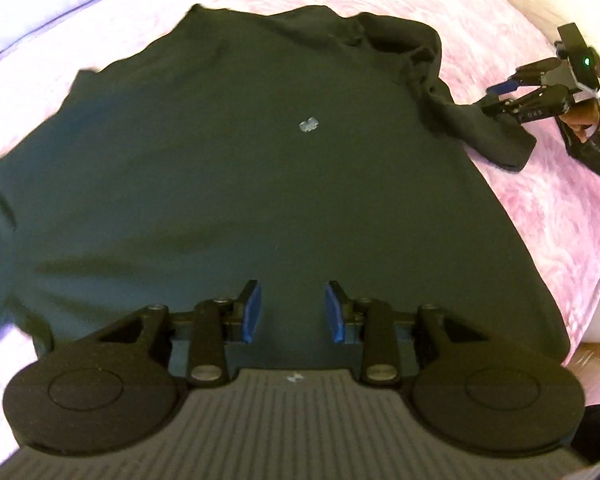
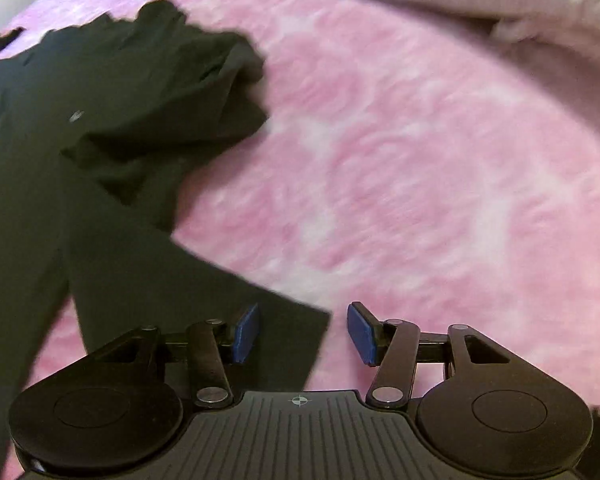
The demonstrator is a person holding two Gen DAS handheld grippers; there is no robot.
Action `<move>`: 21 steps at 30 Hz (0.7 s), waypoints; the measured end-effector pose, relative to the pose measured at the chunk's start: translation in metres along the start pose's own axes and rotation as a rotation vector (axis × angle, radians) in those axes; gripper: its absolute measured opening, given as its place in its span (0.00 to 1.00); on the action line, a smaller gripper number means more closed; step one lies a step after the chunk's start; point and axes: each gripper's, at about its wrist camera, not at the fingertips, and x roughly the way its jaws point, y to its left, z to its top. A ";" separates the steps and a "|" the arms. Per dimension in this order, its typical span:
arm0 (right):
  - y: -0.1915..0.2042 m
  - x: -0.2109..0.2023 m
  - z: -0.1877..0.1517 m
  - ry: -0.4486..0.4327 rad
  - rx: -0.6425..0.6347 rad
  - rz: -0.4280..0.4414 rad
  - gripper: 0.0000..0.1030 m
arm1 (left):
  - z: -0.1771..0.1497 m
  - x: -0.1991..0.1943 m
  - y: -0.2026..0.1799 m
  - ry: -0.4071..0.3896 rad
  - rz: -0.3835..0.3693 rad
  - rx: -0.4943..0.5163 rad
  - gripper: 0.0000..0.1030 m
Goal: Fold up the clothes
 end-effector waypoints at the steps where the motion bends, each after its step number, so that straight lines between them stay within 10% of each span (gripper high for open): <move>1: -0.006 -0.005 0.000 -0.006 0.042 0.009 0.21 | 0.008 0.003 -0.002 0.003 0.010 0.012 0.29; 3: -0.017 -0.017 -0.001 -0.026 0.117 -0.003 0.09 | 0.023 0.003 -0.005 -0.003 0.018 0.026 0.29; 9: -0.040 -0.116 -0.039 -0.138 0.363 -0.553 0.08 | 0.093 0.027 -0.032 -0.056 -0.021 0.123 0.29; 21: -0.063 -0.160 -0.080 -0.146 0.550 -0.612 0.08 | 0.233 0.122 -0.114 -0.167 -0.100 0.367 0.30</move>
